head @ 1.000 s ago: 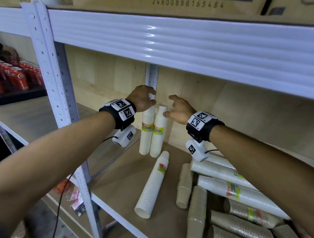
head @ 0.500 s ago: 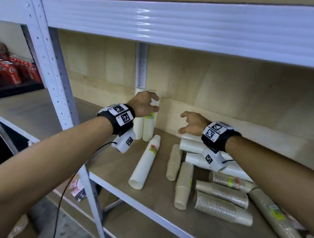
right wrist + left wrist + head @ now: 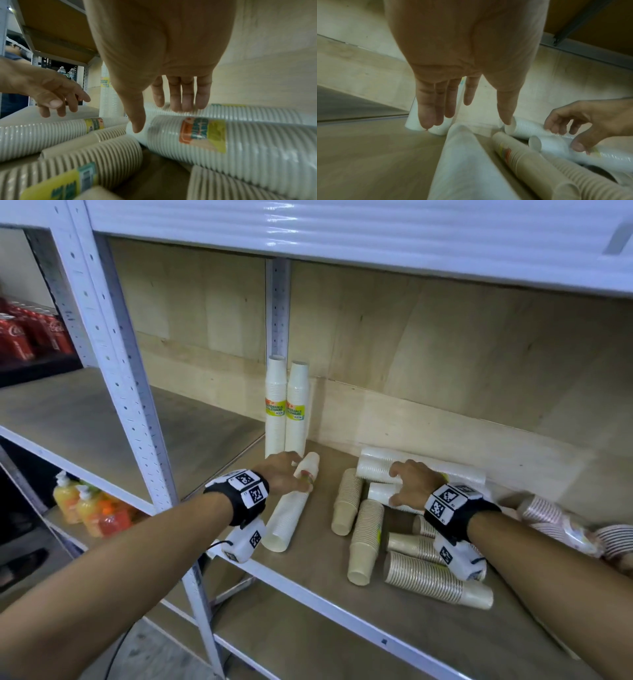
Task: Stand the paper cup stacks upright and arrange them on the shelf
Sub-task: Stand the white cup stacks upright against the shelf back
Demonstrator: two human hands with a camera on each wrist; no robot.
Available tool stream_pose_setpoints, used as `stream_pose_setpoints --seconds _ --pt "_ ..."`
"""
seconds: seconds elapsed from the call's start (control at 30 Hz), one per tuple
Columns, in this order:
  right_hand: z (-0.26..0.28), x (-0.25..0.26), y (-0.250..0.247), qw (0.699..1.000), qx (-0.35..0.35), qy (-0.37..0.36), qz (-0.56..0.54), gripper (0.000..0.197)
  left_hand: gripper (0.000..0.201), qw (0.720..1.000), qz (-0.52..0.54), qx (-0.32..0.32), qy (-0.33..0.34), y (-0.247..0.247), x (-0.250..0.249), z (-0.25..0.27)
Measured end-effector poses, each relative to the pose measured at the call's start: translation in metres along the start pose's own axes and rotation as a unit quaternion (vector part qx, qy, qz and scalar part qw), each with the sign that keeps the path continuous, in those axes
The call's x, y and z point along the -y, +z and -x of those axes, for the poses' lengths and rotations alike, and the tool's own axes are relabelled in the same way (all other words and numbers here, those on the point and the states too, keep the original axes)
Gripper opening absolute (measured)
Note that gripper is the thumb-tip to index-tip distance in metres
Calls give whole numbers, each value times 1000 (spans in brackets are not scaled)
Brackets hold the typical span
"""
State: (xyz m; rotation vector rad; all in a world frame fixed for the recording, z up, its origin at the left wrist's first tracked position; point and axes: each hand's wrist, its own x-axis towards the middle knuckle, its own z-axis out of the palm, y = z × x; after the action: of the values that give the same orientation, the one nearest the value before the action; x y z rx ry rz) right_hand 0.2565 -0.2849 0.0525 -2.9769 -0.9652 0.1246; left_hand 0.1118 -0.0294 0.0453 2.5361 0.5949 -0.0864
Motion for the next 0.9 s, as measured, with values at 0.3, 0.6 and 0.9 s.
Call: stream_pose_setpoints --seconds 0.3,0.6,0.9 --pt "13 -11 20 996 -50 -6 78 57 95 998 -5 43 -44 32 18 5" --pt "15 -16 31 986 -91 -25 141 52 97 994 54 68 -73 33 21 5" --pt "14 -16 21 988 -65 -36 139 54 83 994 53 60 -73 32 22 7"
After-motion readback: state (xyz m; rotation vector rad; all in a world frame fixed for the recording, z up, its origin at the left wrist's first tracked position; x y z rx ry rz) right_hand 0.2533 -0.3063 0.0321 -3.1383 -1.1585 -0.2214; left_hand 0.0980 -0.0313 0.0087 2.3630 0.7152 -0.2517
